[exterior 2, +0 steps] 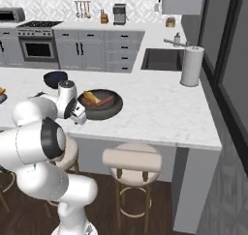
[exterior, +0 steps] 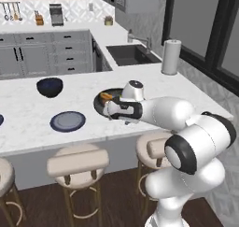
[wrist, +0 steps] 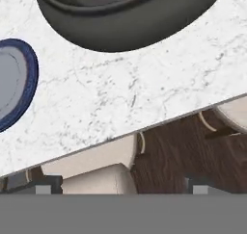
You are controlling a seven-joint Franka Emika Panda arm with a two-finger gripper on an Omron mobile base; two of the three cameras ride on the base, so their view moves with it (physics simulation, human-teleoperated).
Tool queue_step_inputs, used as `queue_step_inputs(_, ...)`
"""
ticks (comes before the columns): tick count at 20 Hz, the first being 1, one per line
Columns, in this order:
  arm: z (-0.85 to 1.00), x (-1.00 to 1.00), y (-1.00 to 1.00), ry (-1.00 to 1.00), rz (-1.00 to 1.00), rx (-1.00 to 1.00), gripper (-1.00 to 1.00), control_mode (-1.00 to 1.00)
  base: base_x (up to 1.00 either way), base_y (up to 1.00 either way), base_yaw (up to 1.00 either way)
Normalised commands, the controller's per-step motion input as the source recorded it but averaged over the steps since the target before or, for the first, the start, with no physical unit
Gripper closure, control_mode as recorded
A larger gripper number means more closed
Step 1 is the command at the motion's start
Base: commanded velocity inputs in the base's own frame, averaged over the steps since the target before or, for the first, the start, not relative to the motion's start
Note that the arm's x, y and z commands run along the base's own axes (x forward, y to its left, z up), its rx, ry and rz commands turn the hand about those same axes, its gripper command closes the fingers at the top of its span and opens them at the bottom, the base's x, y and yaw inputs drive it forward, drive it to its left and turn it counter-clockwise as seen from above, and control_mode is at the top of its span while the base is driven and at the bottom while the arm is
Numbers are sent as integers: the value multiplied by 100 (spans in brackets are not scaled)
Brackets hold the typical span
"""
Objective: Place one bun and one sausage from the bowl on each plate.
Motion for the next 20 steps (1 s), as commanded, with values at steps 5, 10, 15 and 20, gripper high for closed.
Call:
queue_step_inputs(5, 0, 0, 0, 0, 0, 0, -100, 100, 99, -38, -4)
queue_step_inputs(10, 8, 60, 0, 10, -9, 0, -100, -100, 40, -1, -3)
queue_step_inputs(15, -12, 47, -33, 28, -15, -1, -100, -100, 0, 0, 0)
queue_step_inputs(20, -45, 23, 1, 12, -2, -11, -100, -100, 0, 0, 0)
